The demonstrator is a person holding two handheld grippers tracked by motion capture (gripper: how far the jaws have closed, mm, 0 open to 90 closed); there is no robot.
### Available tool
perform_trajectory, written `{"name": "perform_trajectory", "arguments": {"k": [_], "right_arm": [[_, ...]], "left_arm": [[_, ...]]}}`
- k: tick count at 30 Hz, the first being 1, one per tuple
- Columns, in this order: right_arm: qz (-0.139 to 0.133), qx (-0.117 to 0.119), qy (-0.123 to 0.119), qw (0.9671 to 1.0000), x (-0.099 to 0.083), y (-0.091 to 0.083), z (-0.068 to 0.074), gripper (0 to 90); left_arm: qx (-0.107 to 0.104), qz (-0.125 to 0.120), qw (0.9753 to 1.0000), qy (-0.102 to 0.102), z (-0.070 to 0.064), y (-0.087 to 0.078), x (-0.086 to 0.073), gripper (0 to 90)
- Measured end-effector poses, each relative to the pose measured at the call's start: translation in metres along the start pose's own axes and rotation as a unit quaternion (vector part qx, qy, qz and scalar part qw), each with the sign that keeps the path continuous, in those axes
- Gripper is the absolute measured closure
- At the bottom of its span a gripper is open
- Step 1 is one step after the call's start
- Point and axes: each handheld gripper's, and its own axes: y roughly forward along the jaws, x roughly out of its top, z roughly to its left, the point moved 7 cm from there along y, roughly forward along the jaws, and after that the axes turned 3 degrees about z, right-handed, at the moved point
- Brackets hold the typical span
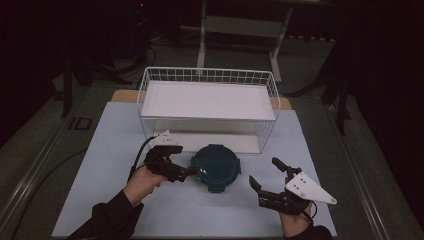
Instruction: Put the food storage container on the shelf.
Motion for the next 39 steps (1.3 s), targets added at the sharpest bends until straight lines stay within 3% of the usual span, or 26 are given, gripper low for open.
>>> {"name": "perform_trajectory", "arguments": {"k": [2,5,9,10,11,12,13,15,18,19,20,22,24,26,30,31,33,34,36,37,38,39], "right_arm": [[0.001,-0.004,0.000,1.0000,0.000,0.001,0.000,14.0],[0.020,0.021,0.014,0.9995,-0.003,0.003,0.002,16.7],[0.023,0.020,0.016,0.9994,-0.006,0.005,0.002,17.6],[0.023,0.020,0.016,0.9994,-0.006,0.005,0.002,17.6],[0.020,0.019,0.018,0.9994,-0.006,0.005,0.002,17.2],[0.014,0.018,0.011,0.9997,-0.005,0.005,0.001,15.3],[0.017,0.013,0.003,0.9998,-0.006,0.006,0.001,15.0],[0.023,0.010,0.011,0.9996,-0.008,0.006,0.001,12.4],[0.028,0.002,0.011,0.9996,-0.010,0.007,0.002,10.6],[0.032,-0.005,0.011,0.9994,-0.012,0.009,0.003,10.6],[0.032,-0.005,0.011,0.9994,-0.012,0.009,0.003,10.6],[0.036,-0.004,0.006,0.9993,-0.013,0.011,0.006,10.1],[0.045,-0.003,0.000,0.9990,-0.014,0.013,0.009,10.1],[0.049,0.001,-0.002,0.9988,-0.016,0.014,0.012,10.2],[0.055,0.004,-0.006,0.9985,-0.018,0.015,0.013,10.2],[0.056,0.003,-0.007,0.9984,-0.018,0.015,0.013,10.2],[0.057,0.004,-0.007,0.9983,-0.018,0.016,0.013,10.2],[0.057,0.004,-0.007,0.9983,-0.018,0.016,0.013,10.2],[0.061,0.005,-0.008,0.9981,-0.019,0.016,0.014,10.2],[0.060,0.005,-0.007,0.9982,-0.019,0.016,0.014,10.2],[0.062,0.007,-0.007,0.9980,-0.019,0.016,0.014,10.2],[0.062,0.005,-0.007,0.9980,-0.019,0.017,0.014,10.2]], "left_arm": [[-0.005,-0.001,0.9998,-0.019,0.006,0.004,0.002,1.5],[-0.006,0.003,0.9990,-0.045,0.016,0.009,0.001,1.5],[-0.008,0.018,0.9967,-0.078,0.028,0.018,-0.003,1.7],[-0.008,0.018,0.9967,-0.078,0.028,0.018,-0.003,1.7],[-0.010,0.027,0.9941,-0.104,0.033,0.023,-0.007,1.7],[-0.012,0.030,0.9927,-0.116,0.035,0.025,-0.009,1.7],[-0.012,0.032,0.9915,-0.125,0.037,0.027,-0.011,1.7],[-0.007,0.044,0.9887,-0.143,0.043,0.032,-0.017,1.8],[-0.021,0.059,0.9850,-0.161,0.044,0.037,-0.024,1.8],[-0.031,0.067,0.9812,-0.178,0.043,0.041,-0.027,2.1],[-0.031,0.067,0.9812,-0.178,0.043,0.041,-0.027,2.8],[-0.042,0.095,0.9759,-0.192,0.041,0.045,-0.034,4.4],[-0.046,0.103,0.9727,-0.203,0.040,0.047,-0.036,5.7],[-0.054,0.104,0.9695,-0.215,0.041,0.047,-0.036,9.8],[-0.066,0.097,0.9633,-0.242,0.044,0.046,-0.035,28.1],[-0.073,0.097,0.9592,-0.255,0.044,0.046,-0.036,33.1],[-0.074,0.099,0.9564,-0.264,0.046,0.046,-0.037,40.3],[-0.084,0.100,0.9527,-0.274,0.047,0.047,-0.039,42.8],[-0.096,0.097,0.9479,-0.288,0.047,0.048,-0.039,45.5],[-0.096,0.097,0.9479,-0.288,0.047,0.048,-0.039,47.4],[-0.105,0.099,0.9434,-0.299,0.047,0.049,-0.040,48.5],[-0.108,0.100,0.9418,-0.302,0.047,0.050,-0.041,49.7]]}}
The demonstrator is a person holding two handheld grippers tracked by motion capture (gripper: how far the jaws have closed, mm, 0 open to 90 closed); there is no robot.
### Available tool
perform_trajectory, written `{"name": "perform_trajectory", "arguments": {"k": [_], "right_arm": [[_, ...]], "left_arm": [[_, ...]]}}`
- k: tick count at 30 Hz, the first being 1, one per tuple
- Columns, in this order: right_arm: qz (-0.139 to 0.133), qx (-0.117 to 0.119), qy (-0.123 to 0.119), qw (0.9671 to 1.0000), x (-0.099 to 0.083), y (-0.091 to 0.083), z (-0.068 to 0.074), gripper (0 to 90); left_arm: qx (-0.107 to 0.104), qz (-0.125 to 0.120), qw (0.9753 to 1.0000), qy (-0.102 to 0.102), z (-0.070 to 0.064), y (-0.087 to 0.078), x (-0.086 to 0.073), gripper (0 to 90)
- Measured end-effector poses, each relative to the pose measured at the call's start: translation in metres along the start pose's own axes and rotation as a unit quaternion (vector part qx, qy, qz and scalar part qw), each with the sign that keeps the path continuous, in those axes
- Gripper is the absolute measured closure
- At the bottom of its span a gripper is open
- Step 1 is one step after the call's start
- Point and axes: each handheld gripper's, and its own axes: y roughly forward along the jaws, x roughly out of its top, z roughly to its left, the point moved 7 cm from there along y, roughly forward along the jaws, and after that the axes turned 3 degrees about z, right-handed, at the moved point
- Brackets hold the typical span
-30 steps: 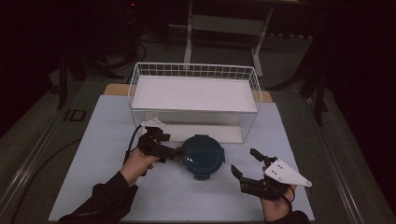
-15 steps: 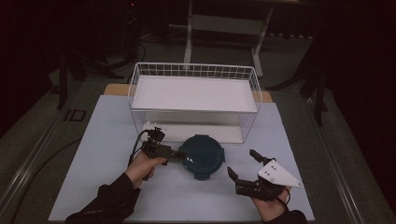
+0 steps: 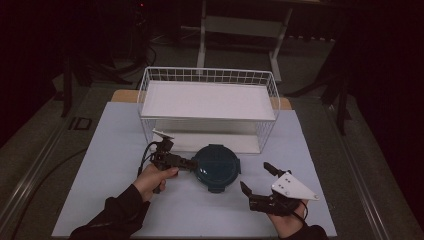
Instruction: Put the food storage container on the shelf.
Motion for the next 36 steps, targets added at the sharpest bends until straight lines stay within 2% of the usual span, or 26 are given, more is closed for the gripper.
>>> {"name": "perform_trajectory", "arguments": {"k": [5,8,12,13,16,18,21,22,24,25,26,28,32,34,35,36], "right_arm": [[0.001,-0.001,0.000,1.0000,0.000,0.000,0.000,10.4],[0.003,0.000,0.000,1.0000,0.000,0.000,0.000,10.4],[0.004,-0.001,0.000,1.0000,0.000,0.000,-0.001,10.6],[0.005,-0.001,0.001,1.0000,0.000,0.000,-0.002,13.2],[0.012,0.008,0.018,0.9998,-0.002,0.002,-0.004,13.3],[0.024,0.019,0.031,0.9990,-0.005,0.005,-0.006,13.3],[0.048,0.045,0.071,0.9953,-0.011,0.013,-0.012,15.5],[0.057,0.054,0.087,0.9931,-0.015,0.016,-0.014,18.6],[0.079,0.079,0.126,0.9857,-0.021,0.023,-0.019,20.6],[0.088,0.090,0.143,0.9817,-0.025,0.026,-0.022,22.9],[0.099,0.106,0.165,0.9755,-0.028,0.031,-0.024,23.0],[0.112,0.114,0.187,0.9694,-0.033,0.037,-0.028,25.6],[0.137,0.139,0.237,0.9517,-0.043,0.052,-0.034,30.4],[0.151,0.156,0.261,0.9407,-0.048,0.060,-0.036,32.0],[0.155,0.158,0.267,0.9380,-0.050,0.062,-0.037,32.6],[0.160,0.163,0.276,0.9335,-0.052,0.065,-0.037,33.4]], "left_arm": [[-0.012,0.002,0.9998,-0.018,0.001,0.000,0.001,50.8],[-0.019,0.014,0.9992,-0.031,0.002,0.005,0.000,47.5],[-0.024,0.013,0.9994,-0.022,0.003,0.005,0.001,49.6],[-0.023,0.014,0.9994,-0.020,0.002,0.005,0.001,49.8],[-0.024,0.015,0.9994,-0.022,0.003,0.004,0.000,50.7],[-0.024,0.016,0.9994,-0.016,0.001,0.003,0.000,51.2],[-0.018,0.016,0.9997,0.001,-0.002,0.002,-0.002,51.8],[-0.018,0.014,0.9997,0.003,-0.004,0.001,-0.003,52.4],[-0.016,0.011,0.9997,0.016,-0.007,0.000,-0.005,53.4],[-0.012,0.011,0.9996,0.023,-0.008,-0.001,-0.006,53.6],[-0.009,0.010,0.9996,0.024,-0.009,-0.001,-0.007,53.8],[-0.003,0.008,0.9994,0.035,-0.012,-0.002,-0.009,54.0],[0.002,0.001,0.9986,0.053,-0.016,-0.003,-0.013,54.8],[0.002,0.000,0.9982,0.059,-0.018,-0.004,-0.014,55.2],[0.004,0.000,0.9979,0.065,-0.019,-0.004,-0.015,55.4],[0.005,-0.002,0.9976,0.070,-0.019,-0.005,-0.016,55.5]]}}
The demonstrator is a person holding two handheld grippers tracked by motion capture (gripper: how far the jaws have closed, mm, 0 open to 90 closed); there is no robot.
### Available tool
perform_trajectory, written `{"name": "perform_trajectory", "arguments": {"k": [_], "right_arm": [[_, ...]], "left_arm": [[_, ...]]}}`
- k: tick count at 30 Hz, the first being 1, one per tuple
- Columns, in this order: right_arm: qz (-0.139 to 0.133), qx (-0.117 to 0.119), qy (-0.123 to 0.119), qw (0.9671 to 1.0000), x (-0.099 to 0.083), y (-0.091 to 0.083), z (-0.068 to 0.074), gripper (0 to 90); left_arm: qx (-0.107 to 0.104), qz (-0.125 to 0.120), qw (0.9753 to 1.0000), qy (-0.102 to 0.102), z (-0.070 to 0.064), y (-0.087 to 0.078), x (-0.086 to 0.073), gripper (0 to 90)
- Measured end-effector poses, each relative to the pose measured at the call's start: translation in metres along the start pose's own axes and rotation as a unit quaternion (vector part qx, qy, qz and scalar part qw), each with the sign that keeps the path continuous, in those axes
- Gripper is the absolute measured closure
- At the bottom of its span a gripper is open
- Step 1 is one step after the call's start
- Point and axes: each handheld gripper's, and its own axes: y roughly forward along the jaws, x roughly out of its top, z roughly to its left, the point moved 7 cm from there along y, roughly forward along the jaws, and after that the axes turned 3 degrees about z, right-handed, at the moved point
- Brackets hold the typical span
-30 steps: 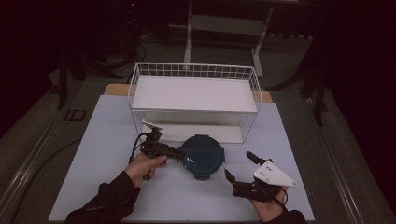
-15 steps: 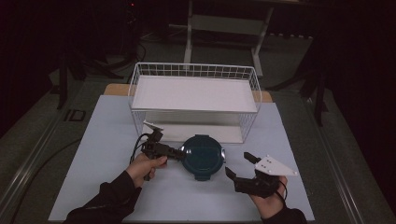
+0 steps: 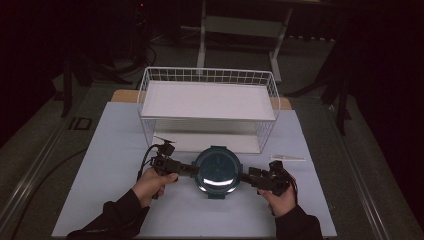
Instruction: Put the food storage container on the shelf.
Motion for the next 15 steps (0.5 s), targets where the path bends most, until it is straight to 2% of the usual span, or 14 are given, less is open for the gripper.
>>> {"name": "perform_trajectory", "arguments": {"k": [4,5,7,11,15], "right_arm": [[0.013,0.027,0.029,0.9991,-0.0021,0.0071,-0.0038,39.8],[0.015,0.030,0.033,0.9989,-0.0024,0.0077,-0.0043,44.1],[0.017,0.031,0.034,0.9988,-0.0031,0.0078,-0.0043,46.0],[0.024,0.052,0.040,0.9975,-0.0037,0.0074,-0.0021,52.7],[0.031,0.062,0.044,0.9966,-0.0050,0.0081,-0.0014,53.4]], "left_arm": [[0.003,0.000,0.9999,0.012,-0.0032,-0.0014,-0.0032,56.0],[0.004,-0.001,0.9999,0.013,-0.0040,-0.0016,-0.0035,56.1],[0.006,0.000,0.9998,0.020,-0.0054,-0.0021,-0.0048,56.3],[0.007,-0.003,0.9997,0.024,-0.0063,-0.0021,-0.0057,56.4],[0.009,-0.004,0.9994,0.032,-0.0073,-0.0025,-0.0070,56.5]]}}
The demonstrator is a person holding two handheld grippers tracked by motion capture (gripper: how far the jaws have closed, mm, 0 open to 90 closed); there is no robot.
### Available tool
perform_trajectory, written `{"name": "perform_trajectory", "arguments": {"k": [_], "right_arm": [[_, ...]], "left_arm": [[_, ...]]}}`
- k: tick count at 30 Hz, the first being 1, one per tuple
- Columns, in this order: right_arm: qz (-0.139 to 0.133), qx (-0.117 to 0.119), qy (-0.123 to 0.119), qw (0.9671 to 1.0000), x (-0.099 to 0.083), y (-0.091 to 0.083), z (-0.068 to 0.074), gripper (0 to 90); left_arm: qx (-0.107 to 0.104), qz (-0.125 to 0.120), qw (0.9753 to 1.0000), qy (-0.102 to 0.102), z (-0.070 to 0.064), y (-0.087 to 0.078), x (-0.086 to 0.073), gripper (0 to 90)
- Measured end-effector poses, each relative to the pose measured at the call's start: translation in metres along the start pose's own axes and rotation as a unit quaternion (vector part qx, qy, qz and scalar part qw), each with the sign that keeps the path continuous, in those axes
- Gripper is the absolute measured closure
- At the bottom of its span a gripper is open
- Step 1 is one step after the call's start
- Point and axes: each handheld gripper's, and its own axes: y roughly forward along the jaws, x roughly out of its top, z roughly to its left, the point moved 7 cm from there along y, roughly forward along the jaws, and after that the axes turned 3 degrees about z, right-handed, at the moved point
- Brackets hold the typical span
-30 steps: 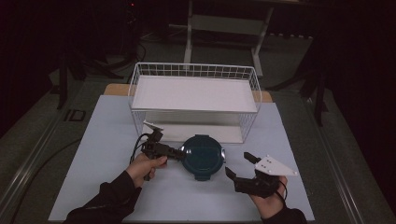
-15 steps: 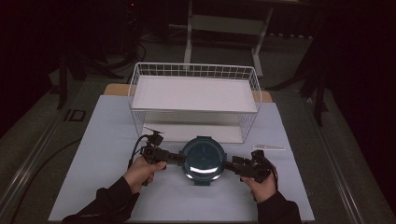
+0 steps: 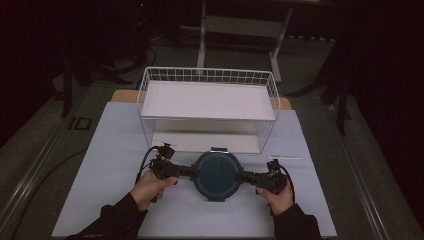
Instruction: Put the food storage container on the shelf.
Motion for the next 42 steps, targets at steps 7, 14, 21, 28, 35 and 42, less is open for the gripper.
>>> {"name": "perform_trajectory", "arguments": {"k": [7,14,21,28,35,42], "right_arm": [[0.001,0.009,0.003,1.0000,-0.002,0.000,0.002,55.1],[0.004,0.012,-0.007,0.9999,-0.003,0.000,0.006,56.1],[0.004,0.014,-0.009,0.9999,-0.005,-0.002,0.008,56.4],[-0.001,0.016,-0.021,0.9997,0.000,-0.003,0.011,56.4],[-0.012,0.015,-0.041,0.9989,0.017,-0.005,0.018,56.4],[-0.022,0.014,-0.067,0.9974,0.038,-0.002,0.022,56.4]], "left_arm": [[0.015,-0.005,0.9998,0.015,-0.002,-0.001,-0.005,55.6],[0.019,-0.018,0.9993,0.026,-0.003,-0.002,-0.009,55.7],[0.021,-0.030,0.9989,0.030,-0.006,-0.002,-0.010,55.8],[0.025,-0.041,0.9980,0.042,-0.009,-0.009,-0.005,55.9],[0.036,-0.066,0.9954,0.060,-0.012,-0.020,0.007,55.7],[0.041,-0.088,0.9931,0.066,-0.010,-0.030,0.019,55.7]]}}
